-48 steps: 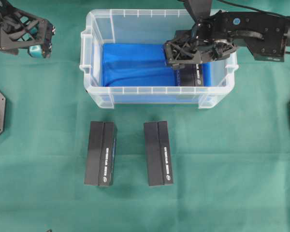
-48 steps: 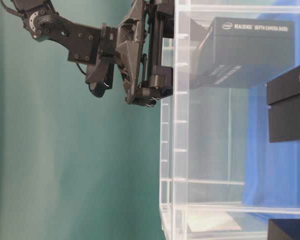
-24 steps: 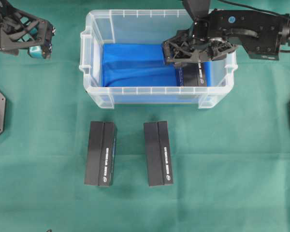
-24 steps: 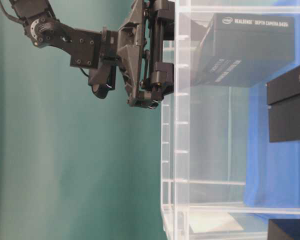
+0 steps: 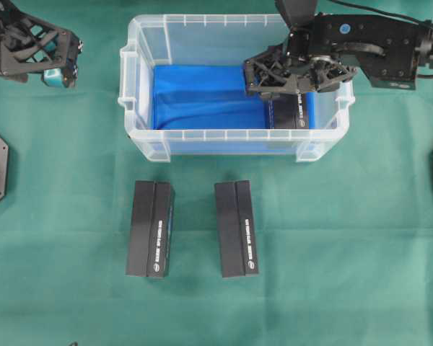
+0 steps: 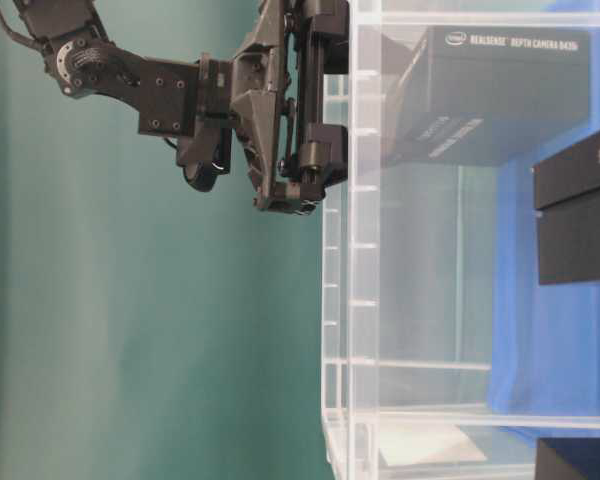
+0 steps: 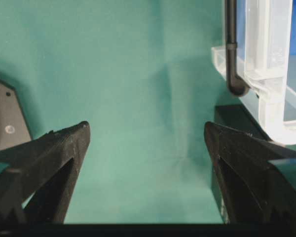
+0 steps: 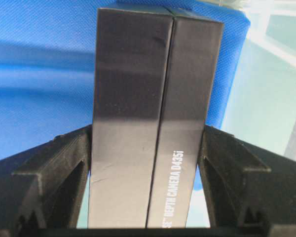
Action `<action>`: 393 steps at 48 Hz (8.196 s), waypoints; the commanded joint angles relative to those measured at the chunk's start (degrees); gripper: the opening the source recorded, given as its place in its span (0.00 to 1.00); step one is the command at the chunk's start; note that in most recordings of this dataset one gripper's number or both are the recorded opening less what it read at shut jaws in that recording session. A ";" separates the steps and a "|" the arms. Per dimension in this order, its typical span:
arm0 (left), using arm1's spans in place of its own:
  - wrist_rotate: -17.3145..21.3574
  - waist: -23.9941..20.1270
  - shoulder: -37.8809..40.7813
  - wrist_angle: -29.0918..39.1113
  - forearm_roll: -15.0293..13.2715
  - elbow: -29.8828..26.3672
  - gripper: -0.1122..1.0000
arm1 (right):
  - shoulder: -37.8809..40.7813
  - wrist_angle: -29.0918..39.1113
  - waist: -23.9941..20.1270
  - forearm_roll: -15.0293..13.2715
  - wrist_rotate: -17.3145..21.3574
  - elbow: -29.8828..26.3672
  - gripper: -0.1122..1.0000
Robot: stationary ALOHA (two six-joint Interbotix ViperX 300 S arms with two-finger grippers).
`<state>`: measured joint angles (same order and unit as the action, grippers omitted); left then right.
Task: Take out the box from the case.
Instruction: 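Lower the right gripper around the right box and close on it, then lift the right box up out of the bin with the right gripper, then carry the box forward and lower it onto the table right of the others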
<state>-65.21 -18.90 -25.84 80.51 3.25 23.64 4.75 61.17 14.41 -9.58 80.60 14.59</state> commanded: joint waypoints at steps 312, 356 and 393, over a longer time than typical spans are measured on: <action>-0.09 0.88 -0.79 -2.72 0.00 -0.44 0.98 | -3.25 15.29 -33.49 -0.18 30.15 -4.04 0.69; -0.70 2.02 -0.79 -2.55 0.00 -0.35 0.98 | -3.69 3.96 -33.13 0.09 34.19 4.75 0.69; -0.88 2.02 -0.79 -2.55 0.00 -0.35 0.98 | -4.57 4.48 -33.05 0.44 34.63 3.69 0.92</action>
<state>-66.01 -16.96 -26.19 77.96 3.25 23.91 2.02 65.48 -18.72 -9.14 115.22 19.42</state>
